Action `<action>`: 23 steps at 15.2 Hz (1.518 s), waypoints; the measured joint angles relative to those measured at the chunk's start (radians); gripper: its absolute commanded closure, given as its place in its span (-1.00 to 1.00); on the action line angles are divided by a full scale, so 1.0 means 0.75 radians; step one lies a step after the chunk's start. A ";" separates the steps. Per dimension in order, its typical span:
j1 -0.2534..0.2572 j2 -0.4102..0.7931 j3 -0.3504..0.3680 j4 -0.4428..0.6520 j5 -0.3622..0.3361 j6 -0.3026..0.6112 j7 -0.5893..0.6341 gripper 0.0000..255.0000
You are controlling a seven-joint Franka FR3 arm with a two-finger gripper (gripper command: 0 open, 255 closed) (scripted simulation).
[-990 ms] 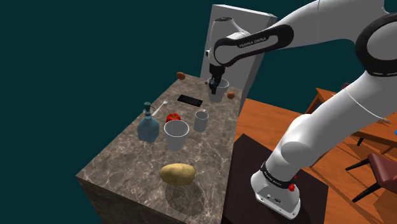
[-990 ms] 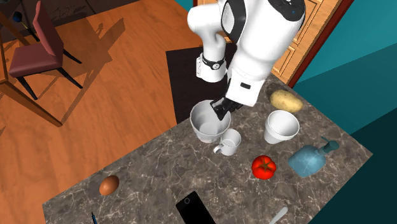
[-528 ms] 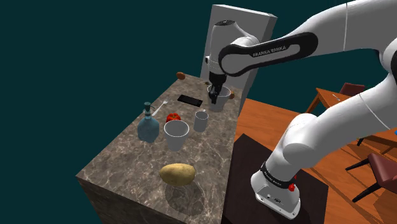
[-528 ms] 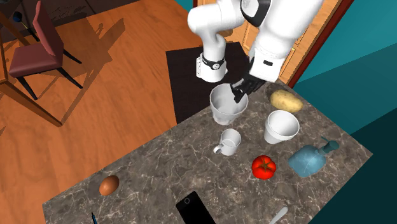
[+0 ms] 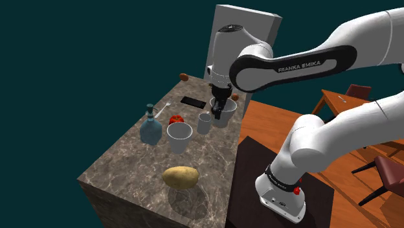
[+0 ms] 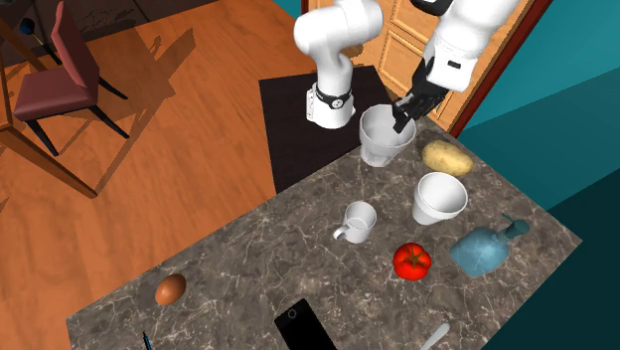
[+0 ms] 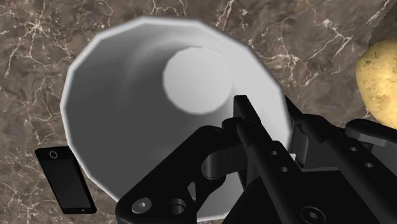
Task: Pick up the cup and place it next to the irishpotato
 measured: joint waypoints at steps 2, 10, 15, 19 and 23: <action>0.040 -0.041 0.047 -0.019 0.041 -0.029 0.054 1.00; 0.214 -0.117 0.266 -0.033 0.232 -0.116 0.310 1.00; 0.297 -0.085 0.408 0.042 0.336 -0.163 0.475 1.00; 0.340 -0.049 0.503 0.059 0.399 -0.143 0.579 1.00; 0.347 -0.029 0.530 0.005 0.416 -0.070 0.593 1.00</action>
